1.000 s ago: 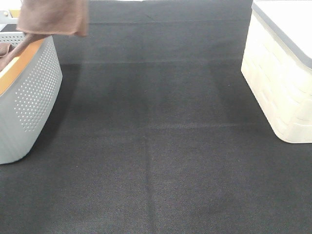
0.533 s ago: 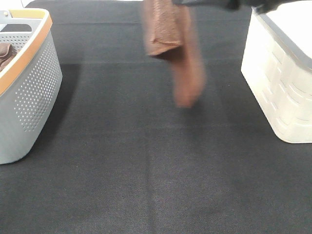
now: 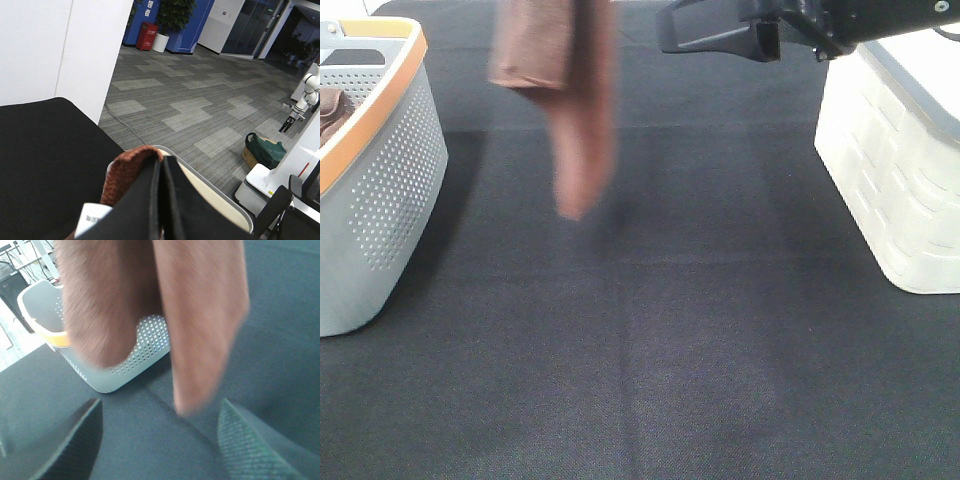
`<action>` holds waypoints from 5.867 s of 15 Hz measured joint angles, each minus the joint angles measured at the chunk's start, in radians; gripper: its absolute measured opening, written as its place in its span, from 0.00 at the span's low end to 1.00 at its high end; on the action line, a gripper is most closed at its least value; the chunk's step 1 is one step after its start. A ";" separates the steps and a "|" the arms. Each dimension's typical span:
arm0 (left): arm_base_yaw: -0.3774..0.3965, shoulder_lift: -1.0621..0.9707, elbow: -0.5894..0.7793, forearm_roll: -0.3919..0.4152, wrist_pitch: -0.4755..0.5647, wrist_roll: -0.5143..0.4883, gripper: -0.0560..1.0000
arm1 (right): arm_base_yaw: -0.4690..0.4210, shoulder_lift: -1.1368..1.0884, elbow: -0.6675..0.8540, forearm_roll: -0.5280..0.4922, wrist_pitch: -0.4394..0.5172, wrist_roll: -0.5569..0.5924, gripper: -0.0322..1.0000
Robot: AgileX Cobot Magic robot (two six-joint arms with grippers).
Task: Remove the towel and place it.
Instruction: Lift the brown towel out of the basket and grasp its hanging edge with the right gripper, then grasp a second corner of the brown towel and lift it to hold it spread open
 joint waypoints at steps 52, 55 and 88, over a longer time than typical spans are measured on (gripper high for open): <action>-0.142 0.152 0.000 0.355 -0.014 -0.158 0.05 | 0.244 0.156 0.000 -0.574 -0.309 0.701 0.75; -0.142 0.152 0.000 0.353 0.001 -0.158 0.05 | 0.244 0.209 0.000 -0.584 -0.321 0.716 0.76; -0.138 0.152 0.000 0.809 0.509 -0.289 0.05 | 0.244 0.099 -0.333 -1.384 0.338 1.252 0.03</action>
